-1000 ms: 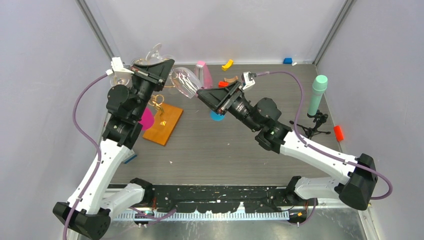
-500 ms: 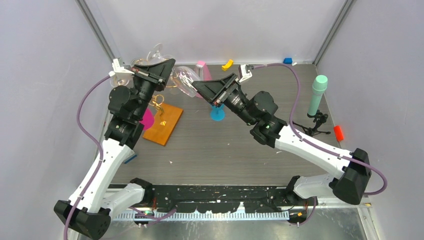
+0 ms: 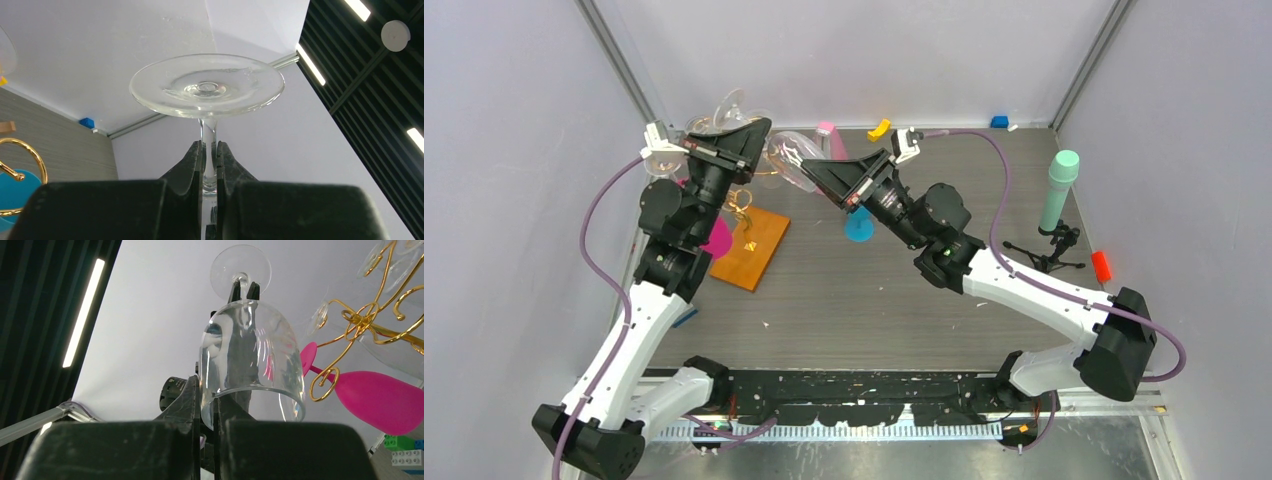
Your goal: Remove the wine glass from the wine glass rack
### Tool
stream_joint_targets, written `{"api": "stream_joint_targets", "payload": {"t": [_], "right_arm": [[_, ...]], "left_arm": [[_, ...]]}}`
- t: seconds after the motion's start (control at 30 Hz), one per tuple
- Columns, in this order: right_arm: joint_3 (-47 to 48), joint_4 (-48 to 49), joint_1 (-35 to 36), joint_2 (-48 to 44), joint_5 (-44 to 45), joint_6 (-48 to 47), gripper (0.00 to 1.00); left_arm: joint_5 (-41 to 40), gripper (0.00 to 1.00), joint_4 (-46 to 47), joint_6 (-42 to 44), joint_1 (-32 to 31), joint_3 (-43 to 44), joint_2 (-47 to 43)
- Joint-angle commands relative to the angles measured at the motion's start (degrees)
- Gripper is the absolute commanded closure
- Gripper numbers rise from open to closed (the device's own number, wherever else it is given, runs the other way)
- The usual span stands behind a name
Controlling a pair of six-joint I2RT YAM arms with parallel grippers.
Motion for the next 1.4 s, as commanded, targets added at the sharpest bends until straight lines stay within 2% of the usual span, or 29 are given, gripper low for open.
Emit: {"api": "stream_joint_targets", "payload": {"t": [0.0,0.07,0.2,0.33,0.43,0.63,0.77,0.83,0.93,1.0,1.1,1.23,1.37], "right_arm": [[2.02,1.29,0.13,-1.49,1.50,-1.30,0.99],[2.02,1.27,0.13,-1.73,2.03,-1.77,1.00],[2.00,1.79,0.13,-2.28,2.85,-2.99,1.00],[2.06,1.94,0.13,-3.47,4.15,-5.40,1.00],[2.12,1.18,0.11,-5.12,5.77,-7.58,1.00],[3.38,-4.50,0.05,-9.04,9.74,-14.39,1.00],[4.84,-12.33,0.04,-11.95,14.49,-19.96,1.00],[6.96,-20.12,0.04,-13.07,18.59,-23.40,1.00],[13.15,-37.56,0.04,-13.78,27.01,-31.05,1.00],[16.64,-47.71,0.06,-13.57,32.44,-35.06,1.00],[21.20,-60.52,0.00,-13.09,39.74,-39.61,1.00],[27.57,-75.94,-1.14,-10.23,42.52,-42.04,1.00],[30.64,-86.61,-4.05,-7.52,39.26,-42.19,1.00]], "left_arm": [[4.14,0.89,5.57,3.31,-0.16,2.04,-2.06],[4.77,0.81,5.51,3.64,-0.10,2.21,-2.02],[6.40,0.57,5.47,3.87,-0.10,2.42,-1.76],[7.88,0.27,5.47,4.85,-0.10,2.57,-1.59],[9.75,0.18,5.16,6.19,-0.12,2.99,-1.59],[14.52,0.10,1.44,8.77,-0.16,4.43,-1.21],[18.12,0.08,-1.12,12.46,-0.08,5.55,-0.82],[20.14,0.06,-4.83,17.73,-0.08,8.75,0.05],[21.59,0.05,-16.49,27.95,-0.08,15.72,2.42],[21.10,0.05,-24.72,35.50,-0.08,19.79,3.68],[18.14,0.04,-31.92,42.13,-0.08,23.54,4.62],[12.25,0.03,-39.52,48.89,-0.08,26.99,4.52],[7.93,0.02,-43.04,52.29,-0.08,27.88,3.23]]}}
